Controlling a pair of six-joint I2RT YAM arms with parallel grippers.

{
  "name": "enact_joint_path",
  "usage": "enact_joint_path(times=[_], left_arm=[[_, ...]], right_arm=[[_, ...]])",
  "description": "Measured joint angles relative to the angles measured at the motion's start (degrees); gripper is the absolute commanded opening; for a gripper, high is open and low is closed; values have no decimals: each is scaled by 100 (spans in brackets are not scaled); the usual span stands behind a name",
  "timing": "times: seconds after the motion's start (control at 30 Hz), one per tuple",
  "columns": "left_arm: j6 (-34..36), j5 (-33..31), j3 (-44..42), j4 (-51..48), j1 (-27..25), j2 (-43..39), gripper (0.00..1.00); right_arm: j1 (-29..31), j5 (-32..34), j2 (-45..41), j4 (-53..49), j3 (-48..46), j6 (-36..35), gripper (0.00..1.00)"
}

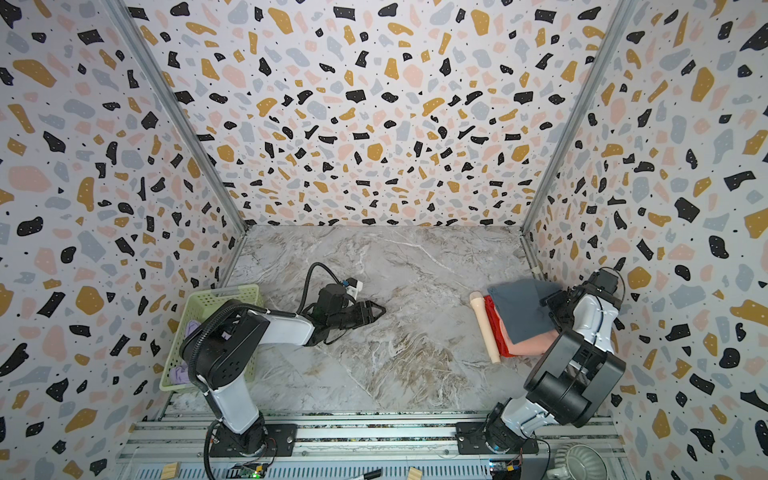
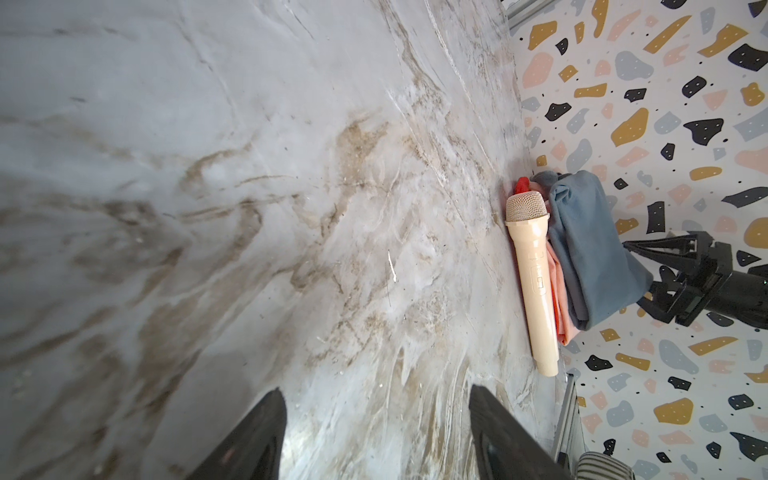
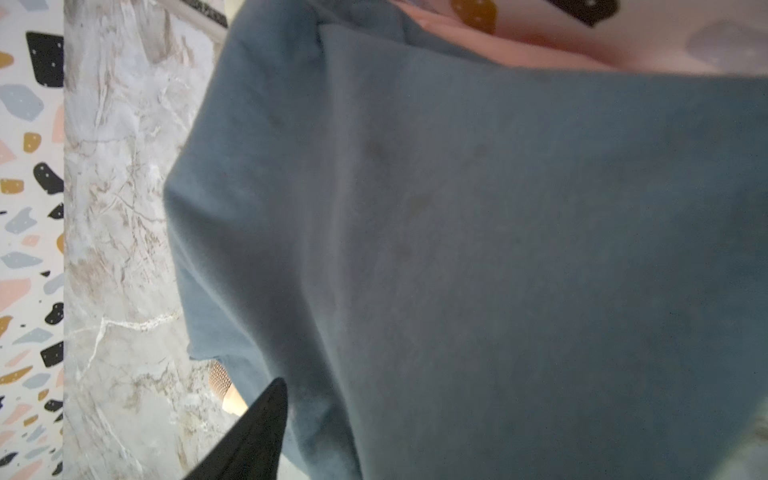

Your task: Fold and stack the t-shirts

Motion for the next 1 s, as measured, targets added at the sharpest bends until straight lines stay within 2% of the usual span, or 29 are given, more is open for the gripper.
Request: enact_joint_path(times=[0.23,0.4,0.5,0.67,0.7,0.83,1.0], left_arm=[[-15,2,0,0,0,-2,70],[-7,2,0,-20,0,-37,70],[70,15,9,-118,0,-160,71],[350,107,249,-459,0,-588,72],[420,116,332,-535,0,-702,76],[686,127,575,-782,0,-1235,83],[1047,83,850,-1202,0,-1862,85]], right_arm=[[-42,557,-1054,-61,107,446,70],[33,658,-1526,166,398,439,70],[367,702,-1408,503,439,339,70],[887,614,-579,1082,275,249,70],[929,575,-435,1244,105,260,70],[931,734,-234,1537,-761,413,70],[693,1034,-409,1961,-1668,763,70]])
